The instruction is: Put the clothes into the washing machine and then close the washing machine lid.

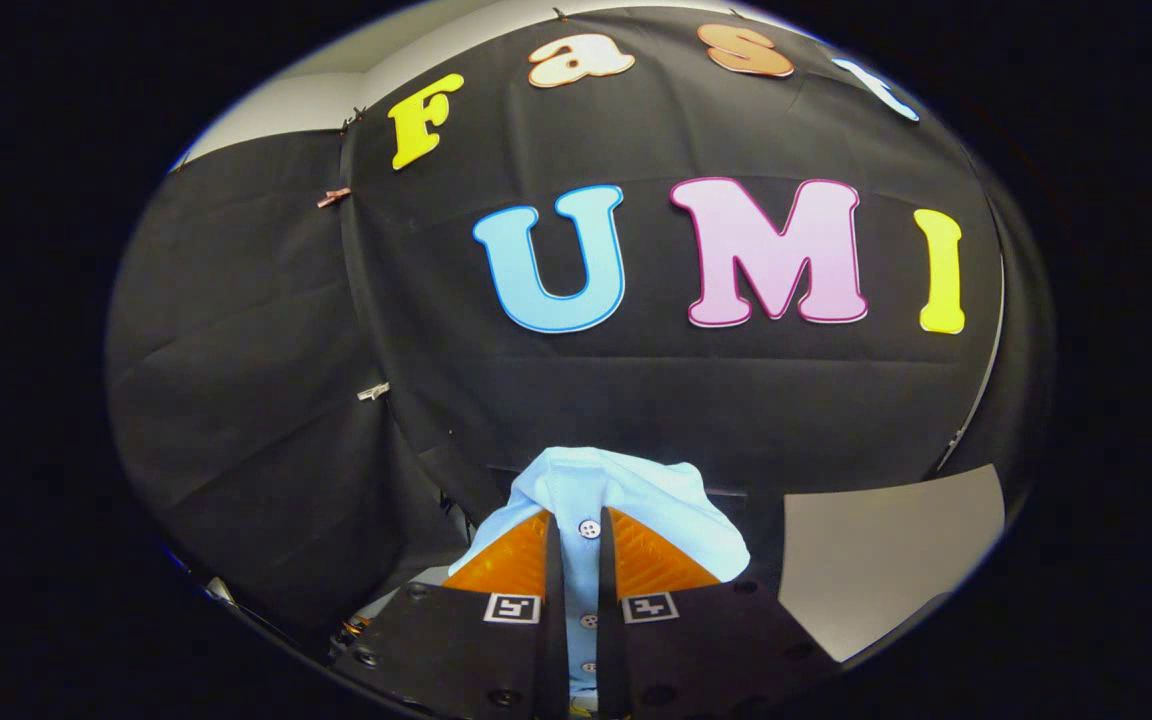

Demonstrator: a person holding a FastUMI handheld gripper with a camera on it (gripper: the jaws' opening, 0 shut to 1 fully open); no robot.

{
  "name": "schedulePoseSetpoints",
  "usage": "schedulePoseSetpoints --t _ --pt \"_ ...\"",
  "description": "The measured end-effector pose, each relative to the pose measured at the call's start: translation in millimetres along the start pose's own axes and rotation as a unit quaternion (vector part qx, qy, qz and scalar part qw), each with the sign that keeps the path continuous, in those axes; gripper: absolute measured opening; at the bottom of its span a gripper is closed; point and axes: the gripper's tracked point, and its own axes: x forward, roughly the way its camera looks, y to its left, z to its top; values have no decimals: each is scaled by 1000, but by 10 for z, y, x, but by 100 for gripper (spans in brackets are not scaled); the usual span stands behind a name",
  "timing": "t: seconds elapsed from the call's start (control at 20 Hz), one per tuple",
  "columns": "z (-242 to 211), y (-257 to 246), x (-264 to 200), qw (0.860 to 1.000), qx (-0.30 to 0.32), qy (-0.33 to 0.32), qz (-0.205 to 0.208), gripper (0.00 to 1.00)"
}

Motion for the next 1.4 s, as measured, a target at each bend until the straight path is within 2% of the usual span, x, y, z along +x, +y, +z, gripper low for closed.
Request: schedulePoseSetpoints --t 0.35,0.8,1.0,1.05,1.25,1.4 --pt "-632 166 681 999 -13 20 -30 15" --pt "-1623 -116 1401 995 21 67 -70 15" --pt "-2050 -207 1638 991 -10 100 -86 15" --pt "-2147 -195 1671 990 -20 112 -86 18" --pt "-2262 -237 1657 986 -48 121 -104 100" --pt "-2223 -229 1595 985 -62 116 -109 99"
